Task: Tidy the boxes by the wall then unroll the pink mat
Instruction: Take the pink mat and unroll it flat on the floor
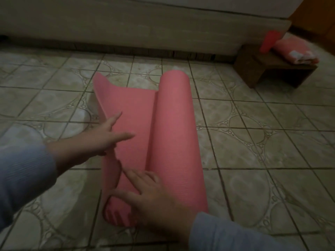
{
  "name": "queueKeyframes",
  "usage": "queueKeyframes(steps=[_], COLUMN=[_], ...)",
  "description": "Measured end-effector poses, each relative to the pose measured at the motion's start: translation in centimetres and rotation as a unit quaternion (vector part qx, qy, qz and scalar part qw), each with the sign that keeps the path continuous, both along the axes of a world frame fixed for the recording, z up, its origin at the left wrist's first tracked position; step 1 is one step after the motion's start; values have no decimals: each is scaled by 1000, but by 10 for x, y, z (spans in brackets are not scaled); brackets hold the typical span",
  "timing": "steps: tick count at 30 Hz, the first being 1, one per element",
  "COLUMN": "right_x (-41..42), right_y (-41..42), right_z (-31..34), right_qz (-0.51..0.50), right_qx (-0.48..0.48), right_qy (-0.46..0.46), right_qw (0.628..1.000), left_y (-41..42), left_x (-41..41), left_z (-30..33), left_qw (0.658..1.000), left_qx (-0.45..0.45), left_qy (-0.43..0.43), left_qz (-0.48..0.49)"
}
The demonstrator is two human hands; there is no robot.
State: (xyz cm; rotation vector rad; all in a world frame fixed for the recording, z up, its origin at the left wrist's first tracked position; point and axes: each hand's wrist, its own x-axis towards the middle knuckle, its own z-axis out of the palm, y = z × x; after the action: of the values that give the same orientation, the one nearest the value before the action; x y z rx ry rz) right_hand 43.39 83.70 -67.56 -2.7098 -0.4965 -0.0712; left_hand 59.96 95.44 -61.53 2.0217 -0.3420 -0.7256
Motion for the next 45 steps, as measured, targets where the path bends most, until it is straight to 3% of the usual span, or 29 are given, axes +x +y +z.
queueKeyframes(steps=[2, 4, 8, 11, 14, 20, 25, 30, 34, 37, 45], right_x=[-3, 2, 25, 36, 37, 34, 42, 46, 40, 37, 36], right_y=[-19, -39, -66, -74, -81, -94, -110, -131, -142, -149, -155], right_z=[-6, -7, -11, -20, -32, -40, -32, -29, -31, -29, -30], right_qz=[-41, -171, -394, -456, -483, -490, -531, -540, -524, -533, -492], right_qx=[21, 42, 53, 65, 49, 40, 96, 152, 203, 266, 321], right_qy=[-32, -43, 89, 143, 176, 184, 171, 200, 185, 170, 156], right_qw=[998, 983, 913, 876, 857, 851, 824, 803, 806, 786, 794], left_y=[6, 14, 12, -2, -23, -70, -81, -61, -54, -48, -49], left_x=[5, 7, 5, 9, 17, -4, -37, -54, -53, -49, -49], left_z=[-13, -22, -32, -39, -43, -85, -145, -187, -189, -189, -182], left_qw=[996, 984, 941, 869, 837, 885, 925, 912, 885, 871, 861], left_qx=[77, 157, 297, 400, 406, 373, 300, 313, 359, 375, 405], left_qy=[-44, -83, -156, -259, -317, -159, -152, -180, -179, -181, -156], left_qz=[27, 7, -47, -131, -182, -231, -180, -193, -239, -262, -265])
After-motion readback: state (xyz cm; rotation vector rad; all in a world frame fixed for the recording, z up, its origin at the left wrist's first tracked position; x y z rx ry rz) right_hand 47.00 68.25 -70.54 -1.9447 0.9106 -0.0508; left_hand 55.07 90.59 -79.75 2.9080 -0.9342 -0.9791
